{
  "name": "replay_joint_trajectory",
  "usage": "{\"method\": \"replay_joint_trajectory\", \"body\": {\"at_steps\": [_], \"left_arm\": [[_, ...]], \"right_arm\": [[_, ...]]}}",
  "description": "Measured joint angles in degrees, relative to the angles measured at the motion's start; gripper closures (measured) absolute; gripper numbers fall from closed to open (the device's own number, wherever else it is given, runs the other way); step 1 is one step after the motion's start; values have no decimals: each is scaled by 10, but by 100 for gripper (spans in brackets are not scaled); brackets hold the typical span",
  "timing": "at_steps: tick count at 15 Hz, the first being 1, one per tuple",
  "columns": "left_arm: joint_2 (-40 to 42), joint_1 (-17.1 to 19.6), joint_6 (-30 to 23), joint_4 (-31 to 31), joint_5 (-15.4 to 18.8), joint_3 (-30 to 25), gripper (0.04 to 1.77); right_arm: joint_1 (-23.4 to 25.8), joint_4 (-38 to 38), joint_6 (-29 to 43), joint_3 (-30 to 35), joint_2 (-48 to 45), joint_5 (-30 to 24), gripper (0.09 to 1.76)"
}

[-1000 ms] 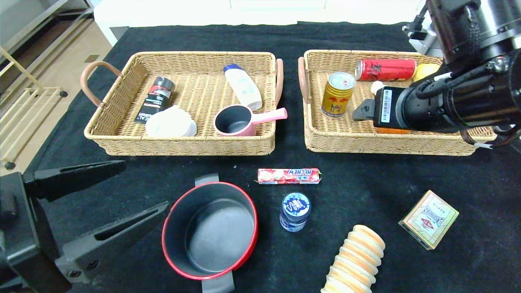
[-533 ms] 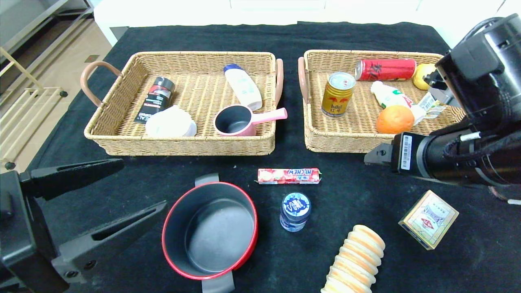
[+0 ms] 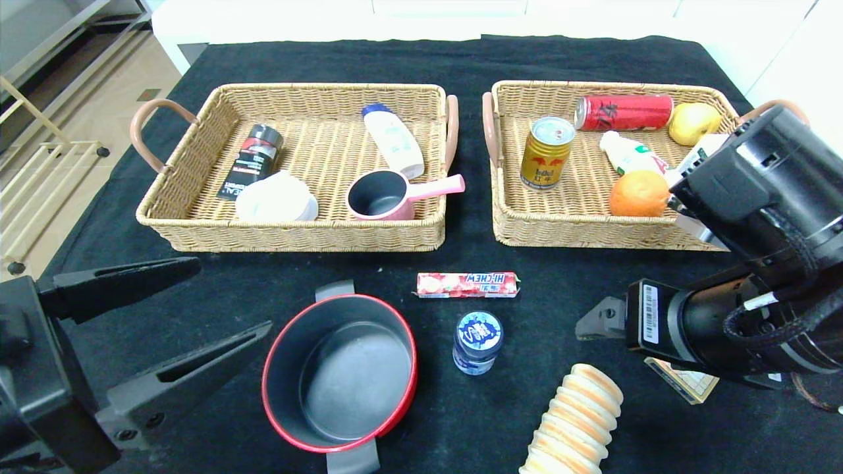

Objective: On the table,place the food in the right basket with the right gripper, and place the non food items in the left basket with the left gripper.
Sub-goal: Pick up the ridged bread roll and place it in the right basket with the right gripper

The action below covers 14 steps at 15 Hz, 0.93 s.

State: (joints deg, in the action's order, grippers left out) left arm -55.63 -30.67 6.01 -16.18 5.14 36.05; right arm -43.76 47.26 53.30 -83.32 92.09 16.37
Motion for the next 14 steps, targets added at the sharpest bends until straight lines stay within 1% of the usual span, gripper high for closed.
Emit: {"method": "replay_joint_trajectory", "body": {"at_steps": [2,5,9,14], "left_arm": [[-1,0,0,1,0,-1,9],[-1,0,0,1,1,-1,9],[-2,0,0,1,1,-2,9],[-2,0,0,1,1,-3,9]], "right_arm": [[-8,2,7,0,9,-22,15],[-12,16,33,1,25,-36,15],[-12,19,41,13,38,-84,15],[-12,19,61,18,63,-100,15]]}}
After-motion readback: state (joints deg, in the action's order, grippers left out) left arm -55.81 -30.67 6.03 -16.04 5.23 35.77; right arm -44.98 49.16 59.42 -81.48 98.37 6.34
